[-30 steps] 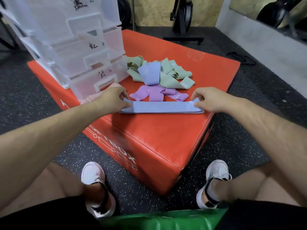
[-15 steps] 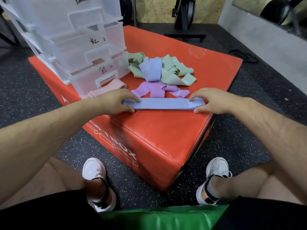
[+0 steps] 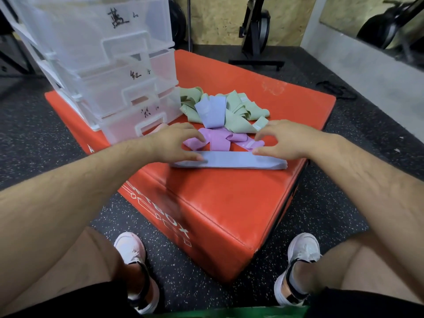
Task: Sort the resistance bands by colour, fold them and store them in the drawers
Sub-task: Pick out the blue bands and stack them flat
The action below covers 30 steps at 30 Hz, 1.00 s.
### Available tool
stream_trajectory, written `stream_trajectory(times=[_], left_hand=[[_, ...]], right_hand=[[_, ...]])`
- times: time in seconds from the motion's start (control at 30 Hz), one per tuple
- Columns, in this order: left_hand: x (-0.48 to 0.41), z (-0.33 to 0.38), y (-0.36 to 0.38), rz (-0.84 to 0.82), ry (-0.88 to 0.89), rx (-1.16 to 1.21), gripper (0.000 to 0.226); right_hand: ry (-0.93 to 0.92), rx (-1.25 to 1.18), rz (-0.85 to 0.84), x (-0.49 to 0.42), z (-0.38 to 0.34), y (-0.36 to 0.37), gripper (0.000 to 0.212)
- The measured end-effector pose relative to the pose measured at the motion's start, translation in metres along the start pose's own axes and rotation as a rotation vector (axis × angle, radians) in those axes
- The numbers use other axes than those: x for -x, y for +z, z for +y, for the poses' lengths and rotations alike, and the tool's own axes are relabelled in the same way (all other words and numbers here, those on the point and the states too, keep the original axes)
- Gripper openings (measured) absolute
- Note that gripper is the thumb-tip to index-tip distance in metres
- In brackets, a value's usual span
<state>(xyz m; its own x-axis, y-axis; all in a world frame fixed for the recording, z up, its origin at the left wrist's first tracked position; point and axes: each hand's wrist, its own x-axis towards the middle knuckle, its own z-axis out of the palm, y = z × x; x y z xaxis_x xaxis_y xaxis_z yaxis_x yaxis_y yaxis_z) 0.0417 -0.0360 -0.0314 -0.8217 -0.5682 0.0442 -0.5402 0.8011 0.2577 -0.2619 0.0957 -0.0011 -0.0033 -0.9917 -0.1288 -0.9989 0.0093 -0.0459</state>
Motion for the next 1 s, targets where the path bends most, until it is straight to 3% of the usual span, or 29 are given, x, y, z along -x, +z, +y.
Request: stream_trajectory(times=[0.13, 0.3, 0.4, 0.63, 1.0], left_hand=[[-0.036, 0.007, -0.006, 0.044, -0.038, -0.010, 0.063], [-0.079, 0.003, 0.000, 0.093, -0.180, 0.064, 0.056], [-0.101, -0.007, 0.002, 0.058, -0.296, 0.100, 0.052], [-0.130, -0.007, -0.003, 0.152, -0.434, 0.541, 0.031], [-0.134, 0.007, -0.012, 0.370, -0.509, 1.016, 0.021]], right_hand=[[-0.049, -0.098, 0.109, -0.036, -0.025, -0.009, 0.072], [-0.013, -0.185, 0.131, -0.085, -0.042, -0.007, 0.039], [0.054, -0.264, 0.113, -0.110, -0.042, -0.002, 0.036], [0.170, -0.572, 0.117, -0.140, -0.039, 0.002, 0.034], [0.170, -0.856, 0.384, -0.136, -0.040, -0.007, 0.021]])
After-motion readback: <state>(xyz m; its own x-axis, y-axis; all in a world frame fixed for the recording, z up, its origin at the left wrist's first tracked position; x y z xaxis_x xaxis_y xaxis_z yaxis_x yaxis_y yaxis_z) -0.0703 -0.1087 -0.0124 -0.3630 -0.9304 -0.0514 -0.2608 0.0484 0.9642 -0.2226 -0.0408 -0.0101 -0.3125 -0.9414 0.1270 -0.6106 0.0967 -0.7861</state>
